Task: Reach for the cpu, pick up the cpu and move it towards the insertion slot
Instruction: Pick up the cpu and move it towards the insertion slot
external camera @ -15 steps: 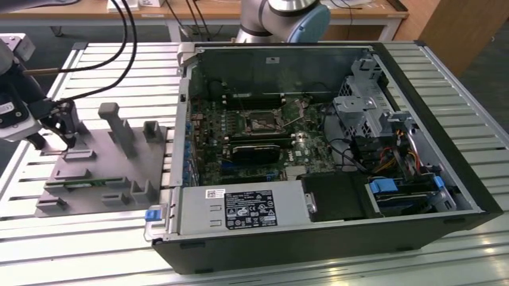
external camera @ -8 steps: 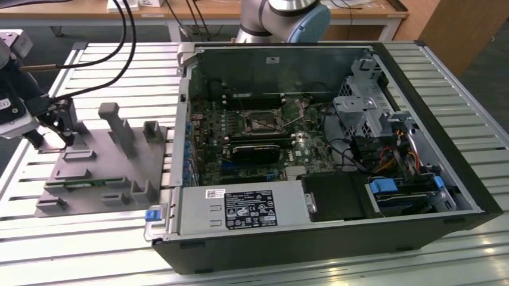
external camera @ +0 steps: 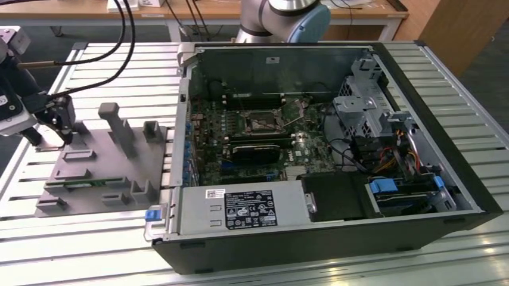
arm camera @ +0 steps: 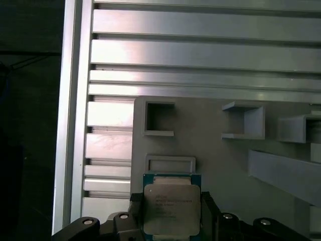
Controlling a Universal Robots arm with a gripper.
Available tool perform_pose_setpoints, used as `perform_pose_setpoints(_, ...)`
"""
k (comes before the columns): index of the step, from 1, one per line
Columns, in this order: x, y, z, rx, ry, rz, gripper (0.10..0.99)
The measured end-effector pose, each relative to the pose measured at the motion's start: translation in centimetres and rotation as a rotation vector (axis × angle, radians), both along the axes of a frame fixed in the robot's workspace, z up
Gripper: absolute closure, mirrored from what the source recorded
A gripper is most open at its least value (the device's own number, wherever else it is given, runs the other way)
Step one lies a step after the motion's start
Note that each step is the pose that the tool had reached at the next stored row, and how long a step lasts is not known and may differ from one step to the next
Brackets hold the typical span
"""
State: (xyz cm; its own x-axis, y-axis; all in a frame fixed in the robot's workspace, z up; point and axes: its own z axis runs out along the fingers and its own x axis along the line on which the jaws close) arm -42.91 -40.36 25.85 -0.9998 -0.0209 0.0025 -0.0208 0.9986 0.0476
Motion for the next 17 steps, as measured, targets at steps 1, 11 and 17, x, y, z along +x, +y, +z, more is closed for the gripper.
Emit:
perform_pose_setpoints(1, 0.0, 0.0, 0.21, 0.0, 0.0, 0.0, 0.545)
perform_pose_setpoints(11, 0.0, 0.0, 2.59, 0.001, -0.0002, 0.0, 0.545)
perform_pose_setpoints(17, 0.01, 0.01, 4.33, 0.001, -0.0002, 0.0, 0.545)
